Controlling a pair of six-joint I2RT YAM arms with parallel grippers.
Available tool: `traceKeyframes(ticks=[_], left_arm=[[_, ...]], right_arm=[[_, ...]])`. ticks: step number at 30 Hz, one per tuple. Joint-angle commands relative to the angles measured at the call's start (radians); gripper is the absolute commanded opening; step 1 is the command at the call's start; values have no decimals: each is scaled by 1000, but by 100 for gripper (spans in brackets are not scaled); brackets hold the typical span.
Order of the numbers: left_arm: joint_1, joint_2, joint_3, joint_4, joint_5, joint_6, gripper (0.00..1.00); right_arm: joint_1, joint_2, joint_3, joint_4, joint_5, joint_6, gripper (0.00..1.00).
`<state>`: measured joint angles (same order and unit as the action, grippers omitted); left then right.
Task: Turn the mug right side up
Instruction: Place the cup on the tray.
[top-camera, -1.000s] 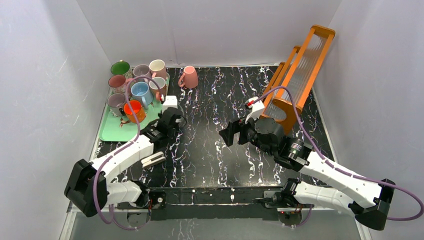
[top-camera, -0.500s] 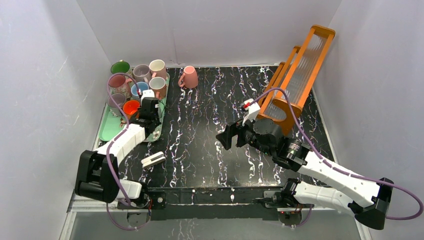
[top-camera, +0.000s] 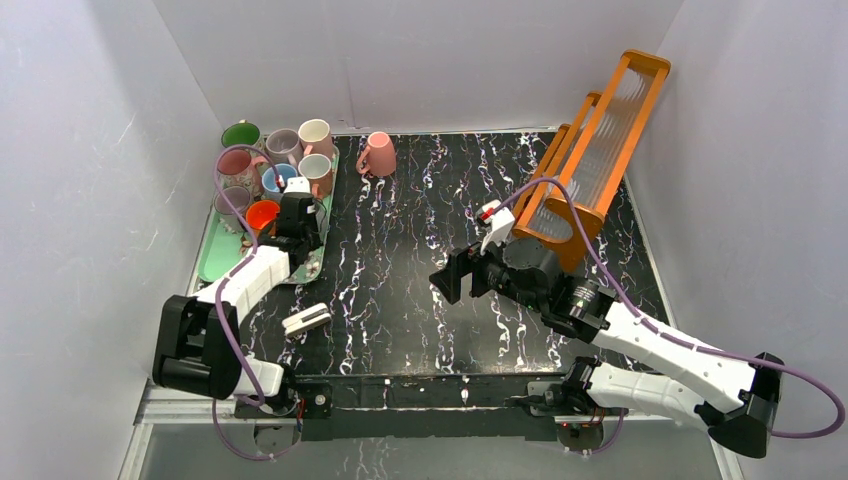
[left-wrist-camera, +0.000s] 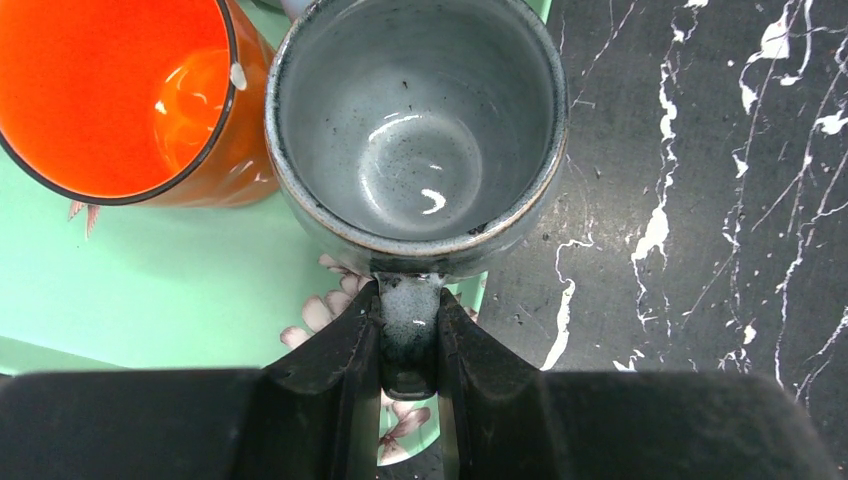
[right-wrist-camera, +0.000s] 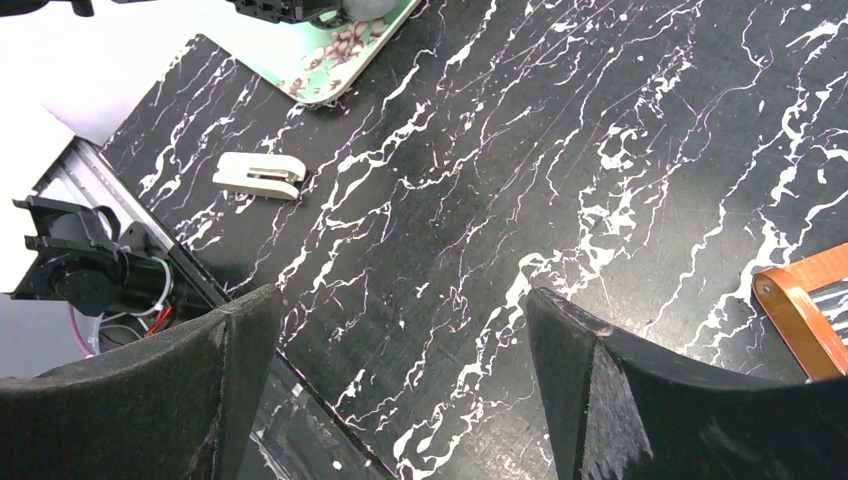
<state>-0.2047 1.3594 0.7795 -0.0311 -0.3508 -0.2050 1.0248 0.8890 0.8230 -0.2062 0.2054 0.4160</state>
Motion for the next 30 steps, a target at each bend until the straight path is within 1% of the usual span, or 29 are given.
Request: traceKeyframes(ticks=[1,5,9,12,14,17,22,27,30], left_arm=[[6,6,25,56,-29,-13,0],[5,5,14,41,-44,-35,3],[5,7,1,-5,-70,-56,10],[5,-2,-11,-6,-72,-70,19],[5,-6,-18,-4,-73,-76,21],[5,-6,-6,-31,-59,-85,23],[6,-13,10,-70,-48,-100,35],[6,-30,15,-101,-11,-117,40],[5,-64,15,-121,21,-120,45]], right_arm=[[0,2,-4,40,8,-10,99],[0,20,0,32,18,-8,99],[0,35,10,27,16,-3,99],[-1,43,14,27,5,-1,99],[0,49,19,20,-4,-3,99],[0,54,27,-1,-3,-3,99],[-1,55,24,-4,-8,4,99],[0,73,27,-8,-13,19,99],[0,79,39,-23,8,24,99]])
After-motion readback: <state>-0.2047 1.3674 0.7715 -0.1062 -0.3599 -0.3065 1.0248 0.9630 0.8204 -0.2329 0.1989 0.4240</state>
